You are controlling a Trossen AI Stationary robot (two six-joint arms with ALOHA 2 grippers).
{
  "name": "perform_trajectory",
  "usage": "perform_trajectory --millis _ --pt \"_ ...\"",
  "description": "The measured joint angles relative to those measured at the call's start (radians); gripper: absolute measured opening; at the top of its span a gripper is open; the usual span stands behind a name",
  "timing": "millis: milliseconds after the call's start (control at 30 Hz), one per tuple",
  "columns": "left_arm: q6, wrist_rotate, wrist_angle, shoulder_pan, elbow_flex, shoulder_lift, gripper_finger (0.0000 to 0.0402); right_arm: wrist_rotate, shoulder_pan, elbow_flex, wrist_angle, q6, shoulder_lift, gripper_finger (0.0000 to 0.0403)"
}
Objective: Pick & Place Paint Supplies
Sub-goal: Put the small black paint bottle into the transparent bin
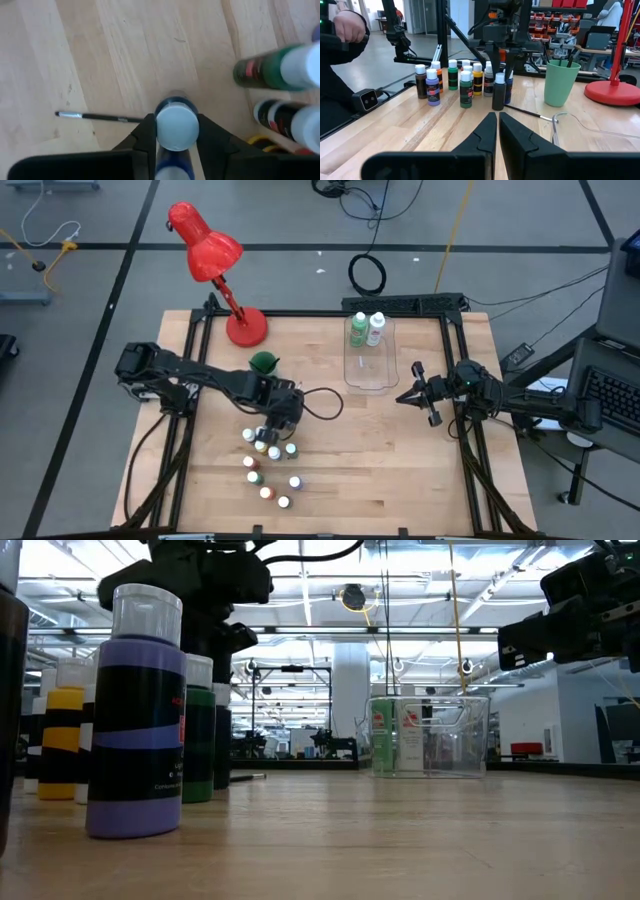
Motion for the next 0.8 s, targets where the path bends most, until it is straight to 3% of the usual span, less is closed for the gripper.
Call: perform_trajectory --millis 167,333,467,600,800 --pt "-0.002 -0.026 -0.026 0.013 0.073 0.001 0.0093 0.000 0.000 0.000 0.000 -0.004 0.000 0.0016" --pt "-0.004 -0.143 -0.145 0.015 0.299 0.001 0.0094 0.000 0.000 0.000 -0.009 -0.013 0.000 0.0016" --pt "-0.014 -0.179 -0.091 0.060 0.482 0.008 0.0095 0.000 0.000 0.000 -0.008 -0.015 0.006 0.0016" --pt "-0.005 -0.185 -0.043 0.136 0.619 0.078 0.0095 0.000 0.000 0.000 -0.003 -0.023 0.008 0.0016" --pt "0.021 -0.183 -0.056 0.252 0.786 0.288 0.0095 0.000 0.000 0.000 -0.007 -0.025 0.012 0.0016"
